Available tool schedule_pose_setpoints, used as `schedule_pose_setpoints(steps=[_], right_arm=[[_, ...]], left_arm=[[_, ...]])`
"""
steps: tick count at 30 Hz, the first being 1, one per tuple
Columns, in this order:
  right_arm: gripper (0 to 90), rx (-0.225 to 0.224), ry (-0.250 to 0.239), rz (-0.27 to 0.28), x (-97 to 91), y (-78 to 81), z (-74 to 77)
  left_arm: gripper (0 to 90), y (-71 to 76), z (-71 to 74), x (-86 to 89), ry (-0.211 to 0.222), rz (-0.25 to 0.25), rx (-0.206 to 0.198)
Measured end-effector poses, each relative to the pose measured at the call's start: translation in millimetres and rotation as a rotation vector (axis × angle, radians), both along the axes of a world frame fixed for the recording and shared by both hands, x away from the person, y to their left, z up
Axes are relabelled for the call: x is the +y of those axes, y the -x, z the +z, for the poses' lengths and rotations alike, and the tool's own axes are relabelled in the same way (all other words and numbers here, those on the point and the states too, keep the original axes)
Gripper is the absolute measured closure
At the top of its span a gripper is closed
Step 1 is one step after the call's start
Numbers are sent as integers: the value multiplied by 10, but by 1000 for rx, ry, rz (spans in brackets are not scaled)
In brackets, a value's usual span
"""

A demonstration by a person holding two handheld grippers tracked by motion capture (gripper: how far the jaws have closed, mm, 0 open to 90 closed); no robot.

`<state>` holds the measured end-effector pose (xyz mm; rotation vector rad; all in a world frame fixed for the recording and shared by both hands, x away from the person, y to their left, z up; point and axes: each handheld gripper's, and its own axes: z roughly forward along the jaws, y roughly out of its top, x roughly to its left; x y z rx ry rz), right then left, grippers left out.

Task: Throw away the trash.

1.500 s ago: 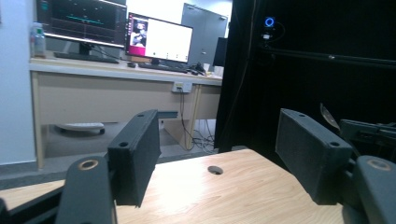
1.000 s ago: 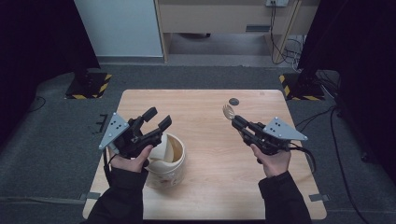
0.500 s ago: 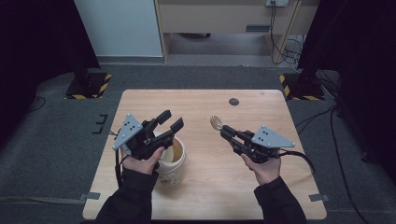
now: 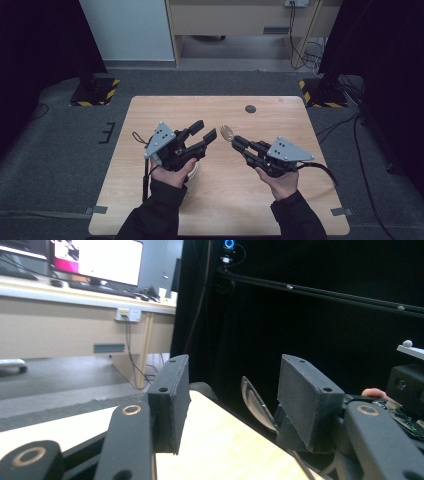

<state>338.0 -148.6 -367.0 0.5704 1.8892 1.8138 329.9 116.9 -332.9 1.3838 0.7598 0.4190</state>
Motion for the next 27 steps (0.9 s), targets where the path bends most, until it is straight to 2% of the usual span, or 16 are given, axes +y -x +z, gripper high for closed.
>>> schedule_pose_setpoints(steps=[8,14,23,27], right_arm=[[806,-12,-5,6,-12,5,9],[806,-17,-11,14,-9,13,9],[807,-15,-11,26,8,16,-3],[806,-18,-10,27,5,16,-2]], left_arm=[[501,-59,-42,-151,1,-21,33],[532,-93,-68,-194,-1,-30,50],[648,-110,-96,-248,-6,-71,71],[734,-102,-97,-260,-2,-79,77]])
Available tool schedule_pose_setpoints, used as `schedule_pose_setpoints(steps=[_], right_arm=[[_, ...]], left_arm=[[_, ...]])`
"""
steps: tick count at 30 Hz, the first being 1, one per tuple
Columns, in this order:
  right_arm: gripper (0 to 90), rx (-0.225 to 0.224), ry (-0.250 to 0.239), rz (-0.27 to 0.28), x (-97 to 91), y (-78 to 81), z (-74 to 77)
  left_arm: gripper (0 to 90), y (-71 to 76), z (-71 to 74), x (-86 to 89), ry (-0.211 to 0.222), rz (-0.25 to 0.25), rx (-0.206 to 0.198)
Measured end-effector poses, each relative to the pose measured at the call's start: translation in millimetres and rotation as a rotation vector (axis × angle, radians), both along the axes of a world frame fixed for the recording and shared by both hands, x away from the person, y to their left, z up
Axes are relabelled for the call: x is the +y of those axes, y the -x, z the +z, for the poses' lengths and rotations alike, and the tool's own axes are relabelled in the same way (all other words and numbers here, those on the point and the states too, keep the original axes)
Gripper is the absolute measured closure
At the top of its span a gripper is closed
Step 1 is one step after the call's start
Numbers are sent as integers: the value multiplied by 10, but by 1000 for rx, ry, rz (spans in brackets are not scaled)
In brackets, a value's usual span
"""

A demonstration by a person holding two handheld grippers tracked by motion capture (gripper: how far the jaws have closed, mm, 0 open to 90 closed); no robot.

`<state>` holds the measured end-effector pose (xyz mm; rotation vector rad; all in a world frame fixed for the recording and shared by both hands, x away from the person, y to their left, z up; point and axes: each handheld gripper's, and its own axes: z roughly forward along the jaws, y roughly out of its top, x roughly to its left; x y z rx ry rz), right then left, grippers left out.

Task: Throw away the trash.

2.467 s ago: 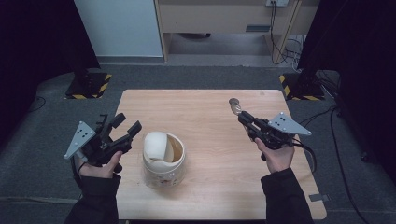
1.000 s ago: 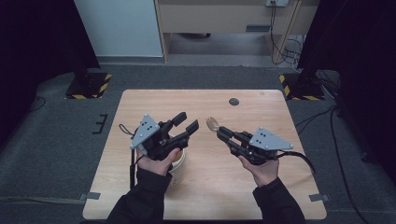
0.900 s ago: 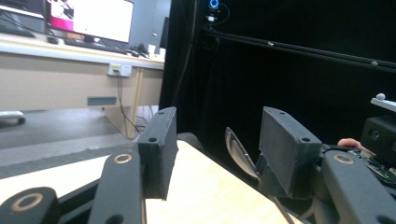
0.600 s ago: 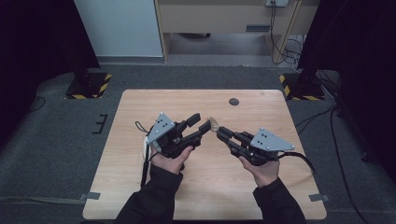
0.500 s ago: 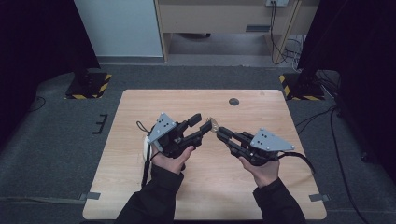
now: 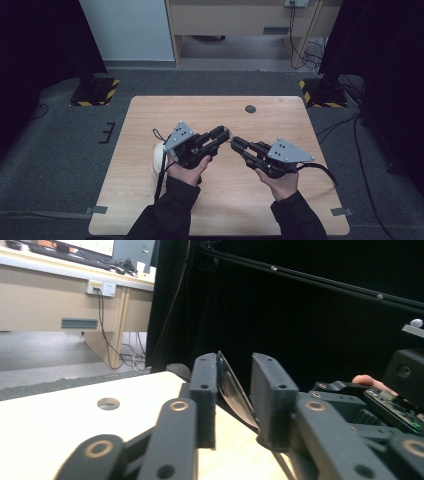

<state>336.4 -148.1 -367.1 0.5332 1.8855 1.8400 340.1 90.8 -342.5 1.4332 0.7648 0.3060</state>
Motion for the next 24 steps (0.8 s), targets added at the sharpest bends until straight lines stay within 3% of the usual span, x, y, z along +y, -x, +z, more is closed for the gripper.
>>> schedule_pose_setpoints(steps=[10,18,24], right_arm=[[800,0,-4,1,15,-1,-13],[744,8,-28,12,-5,4,14],[700,6,-56,-11,-75,6,75]], left_arm=[[836,10,17,27,7,-3,-1],[840,45,56,87,11,-1,-24],[839,75,97,214,1,28,-41]])
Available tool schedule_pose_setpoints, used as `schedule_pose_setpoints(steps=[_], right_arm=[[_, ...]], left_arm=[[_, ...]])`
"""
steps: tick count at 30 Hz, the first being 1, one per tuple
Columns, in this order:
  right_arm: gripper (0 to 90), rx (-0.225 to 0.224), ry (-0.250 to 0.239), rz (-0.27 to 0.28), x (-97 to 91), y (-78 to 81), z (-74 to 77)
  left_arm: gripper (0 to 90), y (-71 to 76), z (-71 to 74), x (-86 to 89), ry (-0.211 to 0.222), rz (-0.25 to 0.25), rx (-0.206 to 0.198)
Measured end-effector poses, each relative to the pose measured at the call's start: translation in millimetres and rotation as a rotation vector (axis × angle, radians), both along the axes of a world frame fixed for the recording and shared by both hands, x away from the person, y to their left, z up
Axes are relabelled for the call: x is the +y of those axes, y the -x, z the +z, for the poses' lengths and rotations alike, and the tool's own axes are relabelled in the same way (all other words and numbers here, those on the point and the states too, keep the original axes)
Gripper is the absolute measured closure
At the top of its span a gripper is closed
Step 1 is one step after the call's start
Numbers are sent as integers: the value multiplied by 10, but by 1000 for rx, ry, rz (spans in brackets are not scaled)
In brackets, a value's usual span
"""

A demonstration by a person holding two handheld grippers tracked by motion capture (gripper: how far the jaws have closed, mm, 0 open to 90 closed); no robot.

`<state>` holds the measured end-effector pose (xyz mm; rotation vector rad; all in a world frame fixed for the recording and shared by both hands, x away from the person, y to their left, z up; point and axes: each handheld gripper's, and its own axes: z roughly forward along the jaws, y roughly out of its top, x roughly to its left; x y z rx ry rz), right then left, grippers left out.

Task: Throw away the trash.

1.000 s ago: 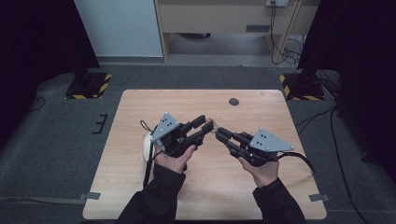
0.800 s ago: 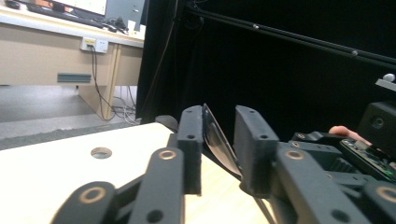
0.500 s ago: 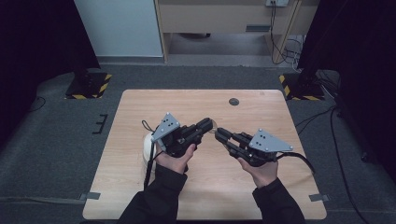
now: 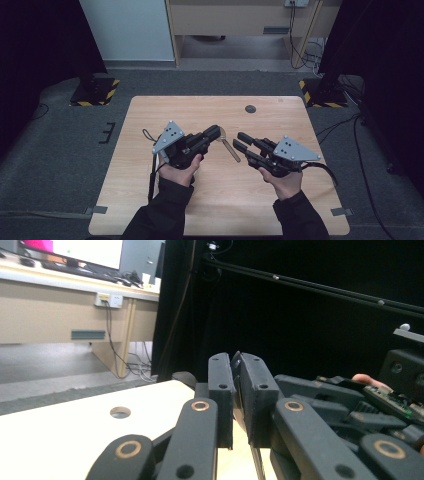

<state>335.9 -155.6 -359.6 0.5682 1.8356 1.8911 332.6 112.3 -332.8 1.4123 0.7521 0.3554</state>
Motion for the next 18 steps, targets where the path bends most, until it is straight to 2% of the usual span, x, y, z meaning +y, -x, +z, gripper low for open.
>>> schedule_pose_setpoints(steps=[3,6,12,16,18], right_arm=[[675,-5,-3,-20,-37,-4,24],[656,16,-4,-65,-92,-25,12],[617,51,32,-147,-238,-84,-87],[596,72,60,-181,-320,-108,-166],[587,84,90,-201,-375,-113,-229]], left_arm=[[838,24,14,83,-5,18,-11],[838,54,30,180,-17,39,-22],[838,116,60,434,-56,92,-56],[838,133,55,593,-71,116,-61],[837,138,40,660,-81,128,-59]])
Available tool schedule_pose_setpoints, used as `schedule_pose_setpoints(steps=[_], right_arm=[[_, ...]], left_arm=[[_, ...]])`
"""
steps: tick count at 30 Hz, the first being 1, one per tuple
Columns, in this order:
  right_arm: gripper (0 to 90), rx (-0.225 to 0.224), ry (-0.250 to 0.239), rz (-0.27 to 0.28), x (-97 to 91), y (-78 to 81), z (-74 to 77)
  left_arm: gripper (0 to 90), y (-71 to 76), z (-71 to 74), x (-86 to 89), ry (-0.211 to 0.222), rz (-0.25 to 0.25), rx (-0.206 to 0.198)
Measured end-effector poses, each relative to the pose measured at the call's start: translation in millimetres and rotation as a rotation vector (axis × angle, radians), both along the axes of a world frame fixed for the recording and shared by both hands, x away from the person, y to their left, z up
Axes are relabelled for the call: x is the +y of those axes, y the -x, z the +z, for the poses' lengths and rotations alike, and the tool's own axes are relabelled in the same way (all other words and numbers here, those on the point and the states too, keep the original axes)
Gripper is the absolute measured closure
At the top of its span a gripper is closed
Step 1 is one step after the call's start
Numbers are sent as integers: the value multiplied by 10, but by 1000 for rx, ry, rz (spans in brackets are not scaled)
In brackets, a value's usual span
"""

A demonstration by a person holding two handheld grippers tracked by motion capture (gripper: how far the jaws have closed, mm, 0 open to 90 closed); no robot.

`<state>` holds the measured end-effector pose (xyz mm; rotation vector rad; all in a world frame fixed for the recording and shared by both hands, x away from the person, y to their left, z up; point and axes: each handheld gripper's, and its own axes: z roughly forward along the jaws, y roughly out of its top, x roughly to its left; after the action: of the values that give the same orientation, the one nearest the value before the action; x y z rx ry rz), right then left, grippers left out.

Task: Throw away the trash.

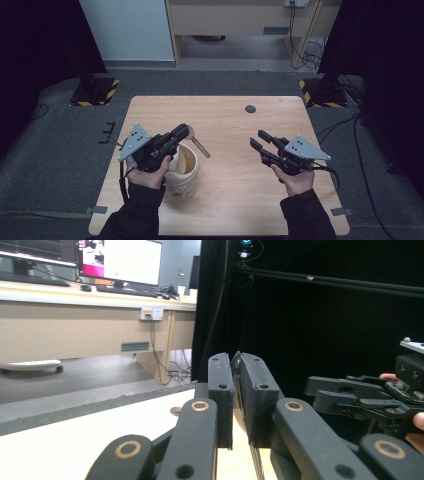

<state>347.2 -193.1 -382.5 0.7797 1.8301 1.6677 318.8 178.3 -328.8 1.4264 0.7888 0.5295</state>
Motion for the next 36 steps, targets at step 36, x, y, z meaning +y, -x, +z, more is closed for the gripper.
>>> schedule_pose_setpoints(steps=[36], right_arm=[[465,128,143,-121,-338,-114,-586]], left_arm=[[834,6,-298,124,-214,19,19]])
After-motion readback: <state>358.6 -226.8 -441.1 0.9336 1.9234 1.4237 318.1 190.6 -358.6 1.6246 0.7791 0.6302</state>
